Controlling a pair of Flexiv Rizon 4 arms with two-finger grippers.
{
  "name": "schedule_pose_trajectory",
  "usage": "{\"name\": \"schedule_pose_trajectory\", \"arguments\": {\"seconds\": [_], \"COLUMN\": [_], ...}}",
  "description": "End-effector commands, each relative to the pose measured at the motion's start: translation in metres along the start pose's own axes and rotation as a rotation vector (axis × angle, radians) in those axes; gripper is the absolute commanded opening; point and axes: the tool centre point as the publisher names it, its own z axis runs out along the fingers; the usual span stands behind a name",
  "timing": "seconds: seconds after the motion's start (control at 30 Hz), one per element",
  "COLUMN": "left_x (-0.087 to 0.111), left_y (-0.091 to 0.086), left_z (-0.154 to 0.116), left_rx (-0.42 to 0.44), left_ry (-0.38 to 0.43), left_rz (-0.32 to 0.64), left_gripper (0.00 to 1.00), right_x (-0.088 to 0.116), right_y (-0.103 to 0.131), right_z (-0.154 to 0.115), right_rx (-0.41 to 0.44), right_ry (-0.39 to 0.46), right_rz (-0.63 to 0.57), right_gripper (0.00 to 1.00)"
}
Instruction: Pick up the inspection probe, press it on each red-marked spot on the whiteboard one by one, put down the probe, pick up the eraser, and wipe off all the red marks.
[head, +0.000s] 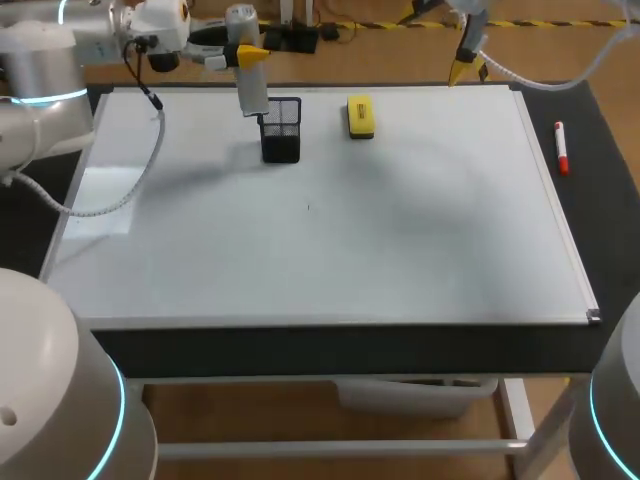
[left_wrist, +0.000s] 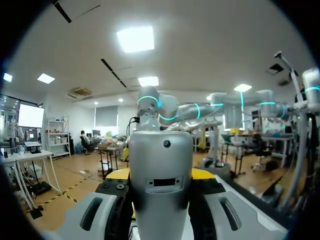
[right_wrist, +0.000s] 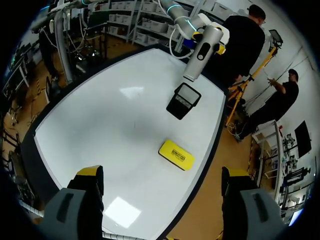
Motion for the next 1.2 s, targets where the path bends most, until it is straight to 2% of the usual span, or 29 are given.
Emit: {"name": "schedule_pose_trajectory", "arguments": {"seconds": [0.03,0.57,1.2], "left_x": [-0.013,-0.023,-0.028], "left_y": [0.003,0.018,0.033], "left_z": [0.012,0.042,0.04], "left_rx": [0.009,0.019,0.003], "left_ry": [0.142,0.226,0.28], "left_rz": [-0.005,-0.04,-0.05], "left_gripper": [0.0,0.0,0.0], "right_x": [-0.001,-0.001,-0.001], "right_y": [0.0,0.0,0.0], "right_z": [-0.002,-0.002,-0.002], "right_rx": [0.003,0.003,0.003], "right_ry": [0.007,0.007,0.007], "right_rz": [-0.001,-0.001,-0.001], "right_gripper": [1.0,1.0,1.0]}}
